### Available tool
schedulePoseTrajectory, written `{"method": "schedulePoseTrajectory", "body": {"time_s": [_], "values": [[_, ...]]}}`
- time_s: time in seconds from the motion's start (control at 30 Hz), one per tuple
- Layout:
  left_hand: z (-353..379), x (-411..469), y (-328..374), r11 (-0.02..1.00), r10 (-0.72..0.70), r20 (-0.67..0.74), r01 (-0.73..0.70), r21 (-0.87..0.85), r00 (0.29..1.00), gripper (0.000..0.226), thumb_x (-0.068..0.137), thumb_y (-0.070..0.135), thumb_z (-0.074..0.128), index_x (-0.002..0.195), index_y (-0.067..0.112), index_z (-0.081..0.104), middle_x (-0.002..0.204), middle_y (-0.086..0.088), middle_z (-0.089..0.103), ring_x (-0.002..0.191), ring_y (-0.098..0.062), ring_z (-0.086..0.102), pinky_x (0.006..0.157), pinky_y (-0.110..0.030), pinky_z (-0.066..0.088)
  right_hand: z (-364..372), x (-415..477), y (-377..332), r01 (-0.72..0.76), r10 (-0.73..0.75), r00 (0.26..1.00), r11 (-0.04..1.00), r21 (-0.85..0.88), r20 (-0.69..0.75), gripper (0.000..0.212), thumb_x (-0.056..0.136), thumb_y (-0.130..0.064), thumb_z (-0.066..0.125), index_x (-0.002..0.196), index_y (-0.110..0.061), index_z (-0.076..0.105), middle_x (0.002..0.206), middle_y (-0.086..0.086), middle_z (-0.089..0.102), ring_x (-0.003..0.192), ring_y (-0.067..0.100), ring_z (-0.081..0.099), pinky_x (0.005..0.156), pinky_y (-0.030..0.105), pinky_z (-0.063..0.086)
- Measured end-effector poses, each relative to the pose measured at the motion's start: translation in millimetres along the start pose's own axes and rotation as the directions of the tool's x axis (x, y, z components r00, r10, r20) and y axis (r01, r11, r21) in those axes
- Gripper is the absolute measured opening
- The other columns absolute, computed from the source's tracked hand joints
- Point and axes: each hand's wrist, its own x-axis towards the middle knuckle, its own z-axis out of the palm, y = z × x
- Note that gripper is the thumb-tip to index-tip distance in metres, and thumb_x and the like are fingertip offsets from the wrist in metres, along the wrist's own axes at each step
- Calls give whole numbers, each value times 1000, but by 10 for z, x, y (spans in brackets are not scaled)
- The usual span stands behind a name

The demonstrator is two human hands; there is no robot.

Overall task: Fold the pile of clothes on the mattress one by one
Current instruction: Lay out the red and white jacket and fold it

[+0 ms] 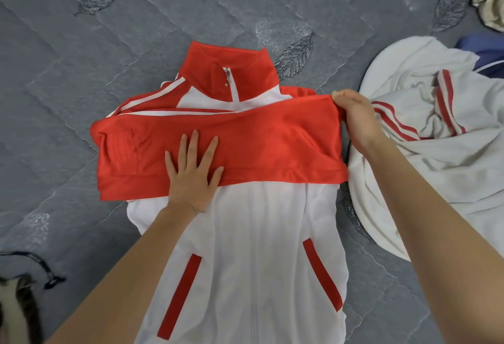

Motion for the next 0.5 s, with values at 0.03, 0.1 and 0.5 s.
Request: {"method": "schedulePoseTrajectory", "body": {"time_s": [0.03, 0.1, 0.5], "values": [[15, 8, 8, 1000, -2, 7, 2, 13, 1000, 60, 96, 58, 13, 148, 36, -9, 161, -4, -9, 147, -27, -12, 115, -54, -9, -9, 3, -28, 32, -32, 999, 999, -8, -13, 32, 94, -6, 53, 64, -17, 49, 49, -17, 44, 52, -2, 36, 53, 15, 29], [31, 18, 20, 999, -2, 23, 1, 39, 1000, 63, 91, 61, 5, 146, 37, -14, 161, -4, -11, 147, -27, -14, 115, -54, -9, -12, 15, -96, 101, -102, 995, 995, -24, -18, 27, 91, -5, 57, 68, -19, 54, 58, -13, 48, 55, -3, 39, 55, 12, 31], [32, 85, 95, 995, -44, 78, 37, 89, 996, 61, 93, 57, 8, 141, 39, -25, 159, -3, -20, 146, -26, -20, 115, -56, -8, 192, -120, 76, 201, -412, 911, 451, -870, -3, 46, 96, -43, 50, 134, -18, 53, 143, 12, 41, 136, 31, 32, 113, 40, 21]]}}
